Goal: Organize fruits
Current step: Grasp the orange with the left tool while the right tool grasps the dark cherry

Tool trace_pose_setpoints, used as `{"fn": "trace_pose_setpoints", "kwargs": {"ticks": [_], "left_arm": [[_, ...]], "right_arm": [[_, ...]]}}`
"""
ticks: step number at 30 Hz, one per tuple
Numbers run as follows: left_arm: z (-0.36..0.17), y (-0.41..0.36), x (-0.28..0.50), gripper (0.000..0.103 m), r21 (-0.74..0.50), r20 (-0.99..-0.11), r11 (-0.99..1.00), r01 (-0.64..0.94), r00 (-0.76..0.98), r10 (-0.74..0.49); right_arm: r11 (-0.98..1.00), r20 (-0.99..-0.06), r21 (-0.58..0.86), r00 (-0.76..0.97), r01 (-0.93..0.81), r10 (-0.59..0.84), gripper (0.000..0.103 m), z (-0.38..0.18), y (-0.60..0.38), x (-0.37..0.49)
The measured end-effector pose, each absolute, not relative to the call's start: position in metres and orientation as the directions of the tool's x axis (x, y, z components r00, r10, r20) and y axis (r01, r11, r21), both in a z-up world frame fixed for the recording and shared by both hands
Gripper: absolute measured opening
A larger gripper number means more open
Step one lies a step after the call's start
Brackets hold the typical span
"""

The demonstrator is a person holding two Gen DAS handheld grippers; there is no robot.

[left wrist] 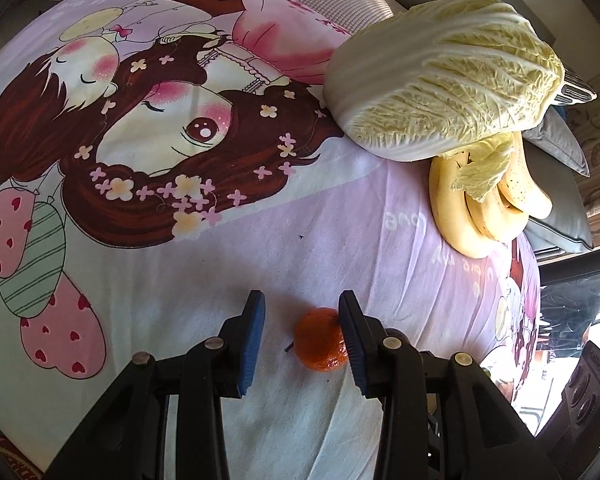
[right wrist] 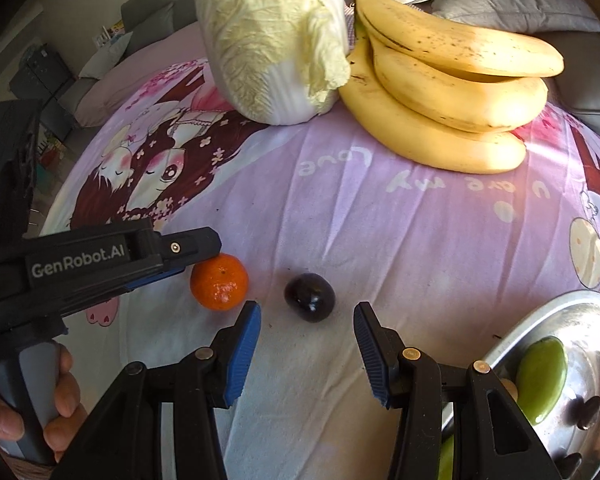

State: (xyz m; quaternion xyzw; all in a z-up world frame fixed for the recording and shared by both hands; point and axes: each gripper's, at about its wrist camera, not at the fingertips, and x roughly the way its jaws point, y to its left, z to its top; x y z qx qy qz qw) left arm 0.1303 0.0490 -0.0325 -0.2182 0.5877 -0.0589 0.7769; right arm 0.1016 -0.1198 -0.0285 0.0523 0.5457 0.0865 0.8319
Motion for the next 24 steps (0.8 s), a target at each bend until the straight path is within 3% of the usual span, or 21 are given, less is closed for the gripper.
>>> {"fn": "trace_pose_setpoints", "kwargs": {"ticks": [4,14,24], "left_arm": [[-0.034,0.044,0.131,0.040,-0.405,-0.889,0.899,-0.164,0.301,-0.345],[-0.034,0.043,0.131,0.040,-0.406,-0.889,0.899,-0.163,0.299,-0.347],[-0.035,0.036,0.131,0.040,-0.420,-0.883,0.898,-0.130,0.285,-0.372]], "right_arm": [[0.984,-0.902,0.152,0.393,-0.098,0.178,0.050,-0.033,-0.114,0.105],[0.985,-0.897,0.153,0.407,-0.084,0.174,0.032,-0.035,-0.116,0.106],[0.982,-0.891,0.159,0.415,-0.098,0.185,0.032,-0.030,-0.115,0.102]]}}
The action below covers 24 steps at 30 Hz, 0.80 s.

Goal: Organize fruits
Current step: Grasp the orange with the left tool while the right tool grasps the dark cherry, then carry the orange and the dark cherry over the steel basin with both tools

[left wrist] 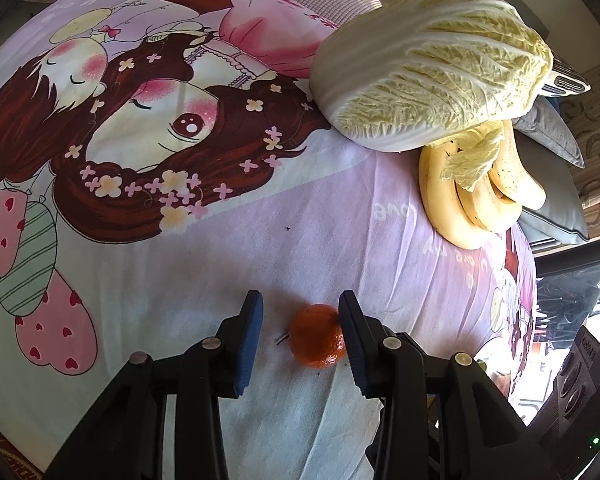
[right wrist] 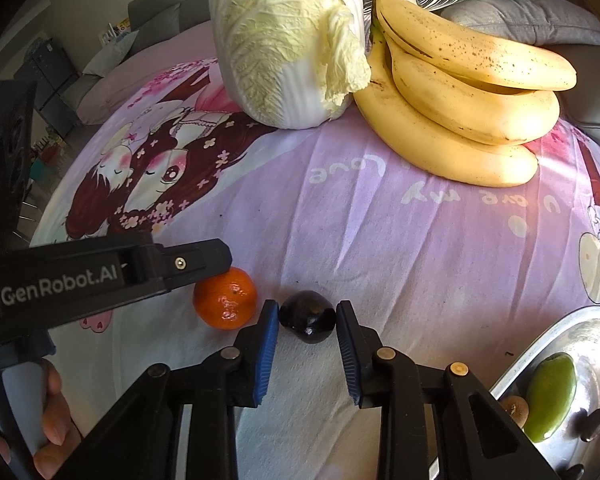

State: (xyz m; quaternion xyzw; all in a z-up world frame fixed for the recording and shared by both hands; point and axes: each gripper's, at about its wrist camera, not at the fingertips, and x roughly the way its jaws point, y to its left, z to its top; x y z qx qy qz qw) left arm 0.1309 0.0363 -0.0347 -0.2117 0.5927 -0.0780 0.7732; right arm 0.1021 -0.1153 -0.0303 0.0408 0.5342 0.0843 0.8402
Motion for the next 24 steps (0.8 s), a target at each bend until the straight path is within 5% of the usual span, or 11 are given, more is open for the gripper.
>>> {"fn": "trace_pose_setpoints", "kwargs": {"ticks": [24], "left_arm": [[-0.044,-0.003,0.128,0.035,-0.368,-0.905,0.930,-0.019,0.235,-0.353]], "right_arm": [[0.983,-0.880,0.177,0.438,-0.058,0.184,0.032,-0.017,-0.129,0.085]]}}
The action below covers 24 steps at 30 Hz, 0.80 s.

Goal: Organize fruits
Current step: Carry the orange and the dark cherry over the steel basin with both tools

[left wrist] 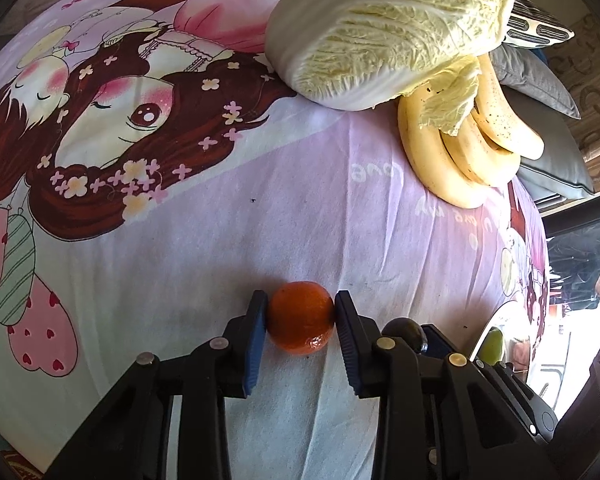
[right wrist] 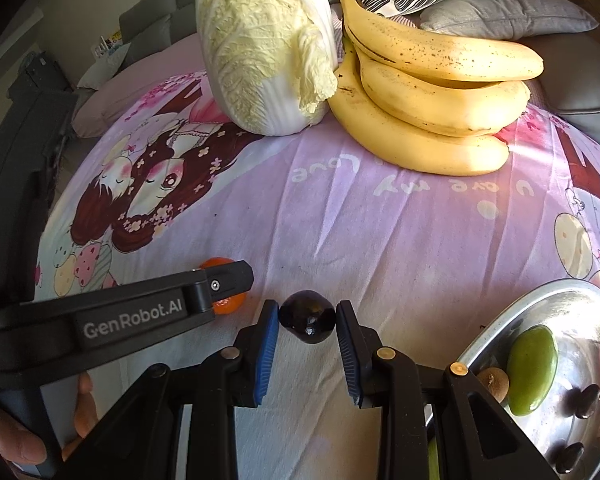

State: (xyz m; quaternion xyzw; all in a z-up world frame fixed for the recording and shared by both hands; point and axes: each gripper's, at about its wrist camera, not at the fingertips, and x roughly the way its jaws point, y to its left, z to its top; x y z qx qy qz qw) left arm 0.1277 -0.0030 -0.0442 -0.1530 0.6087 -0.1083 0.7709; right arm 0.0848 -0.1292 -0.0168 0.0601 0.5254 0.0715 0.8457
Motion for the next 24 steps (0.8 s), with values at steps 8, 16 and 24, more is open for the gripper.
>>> {"fn": "trace_pose_setpoints", "kwargs": {"ticks": [8,16,24], "left_arm": [[-0.024,0.003,0.124,0.035,-0.405,-0.875,0.914,-0.009,0.294,-0.384],[0.002,0.001,0.116,0.035,-0.409,-0.846,0.912,0.036,0.360,-0.394],[0.012,-0.003,0.109,0.035,-0.386,-0.837,0.920,0.066,0.394,-0.379]], "right_arm": [[0.981,-0.869,0.188,0.459,-0.040,0.185,0.032,-0.008,-0.134,0.076],[0.979,-0.853,0.204,0.490,0.001,0.178,0.032,0.010,-0.147,0.060],[0.977,-0.842,0.209,0.515,0.039,0.160,0.032,0.021,-0.159,0.046]]}}
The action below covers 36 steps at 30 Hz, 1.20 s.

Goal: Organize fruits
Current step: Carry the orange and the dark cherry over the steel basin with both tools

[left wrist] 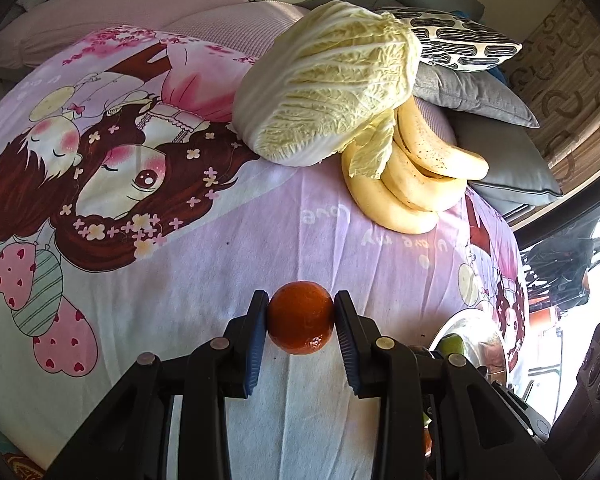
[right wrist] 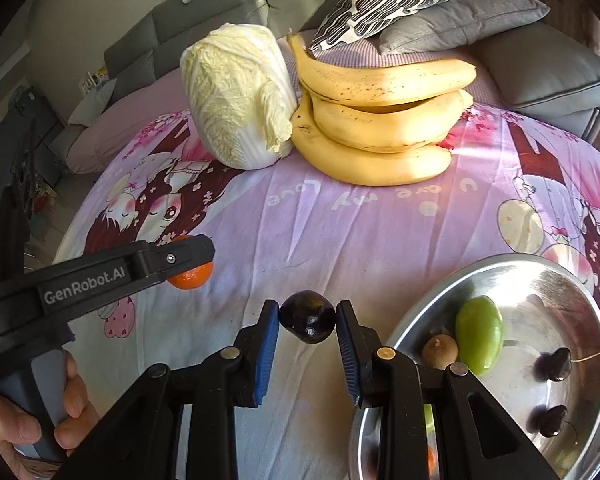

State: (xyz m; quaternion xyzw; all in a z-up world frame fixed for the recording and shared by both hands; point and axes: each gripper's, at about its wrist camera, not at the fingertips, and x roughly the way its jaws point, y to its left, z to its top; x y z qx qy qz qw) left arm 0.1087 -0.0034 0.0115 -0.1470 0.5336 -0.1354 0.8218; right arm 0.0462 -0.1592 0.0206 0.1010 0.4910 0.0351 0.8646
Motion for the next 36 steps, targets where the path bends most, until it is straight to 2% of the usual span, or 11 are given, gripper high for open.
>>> {"fn": "trace_pose_setpoints", "kwargs": {"ticks": [22,36], "left_arm": [[0.038,-0.071,0.072,0.035,-0.324,-0.822,0.901,0.290,0.385,-0.419],[0.038,-0.134,0.049,0.035,-0.230,-0.879,0.864,0.448,0.285,-0.382]], "right_arm": [[0.972,-0.830,0.188,0.551,0.143,0.080,0.032,0.033,-0.206,0.003],[0.946,-0.839,0.166,0.544,0.277,-0.013,0.032,0.035,-0.263,-0.026]]}}
